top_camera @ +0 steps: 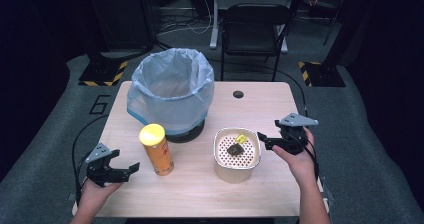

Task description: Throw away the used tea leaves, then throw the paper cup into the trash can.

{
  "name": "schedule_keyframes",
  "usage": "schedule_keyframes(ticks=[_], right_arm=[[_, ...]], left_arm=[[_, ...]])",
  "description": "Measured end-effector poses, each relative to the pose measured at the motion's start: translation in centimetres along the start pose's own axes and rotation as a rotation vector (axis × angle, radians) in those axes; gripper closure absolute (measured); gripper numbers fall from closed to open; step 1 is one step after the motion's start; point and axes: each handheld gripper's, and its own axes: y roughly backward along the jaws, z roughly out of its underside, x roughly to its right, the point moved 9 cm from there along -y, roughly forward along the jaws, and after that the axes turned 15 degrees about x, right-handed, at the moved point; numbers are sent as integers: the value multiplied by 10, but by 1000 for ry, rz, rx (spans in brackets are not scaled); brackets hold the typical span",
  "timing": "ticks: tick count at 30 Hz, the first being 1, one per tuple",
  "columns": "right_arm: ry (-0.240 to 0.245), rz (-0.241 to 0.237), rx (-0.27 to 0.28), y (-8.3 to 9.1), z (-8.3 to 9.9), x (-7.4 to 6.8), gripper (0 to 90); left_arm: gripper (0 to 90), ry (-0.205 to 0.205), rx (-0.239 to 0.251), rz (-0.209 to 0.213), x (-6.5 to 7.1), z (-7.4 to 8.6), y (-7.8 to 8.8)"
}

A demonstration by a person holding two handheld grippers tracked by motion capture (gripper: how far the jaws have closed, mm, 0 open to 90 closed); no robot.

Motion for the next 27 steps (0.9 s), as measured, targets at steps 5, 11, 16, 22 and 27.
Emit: schedule_keyframes(ticks=[5, 11, 16, 22, 27], right_arm=[[12, 13, 16, 6, -3, 0, 215], [23, 11, 18, 8, -4, -1, 215], [18, 12, 15, 8, -1, -1, 215], [6, 17, 14, 10, 0, 1, 215], [1, 17, 14, 10, 2, 3, 215]], left_arm=[[1, -16, 0, 43, 11, -6, 2], [1, -38, 3, 78, 22, -9, -2], [1, -19, -2, 120, 37, -10, -8], [2, -42, -10, 160, 46, -8, -22], [2, -93, -51, 168, 49, -3, -34]])
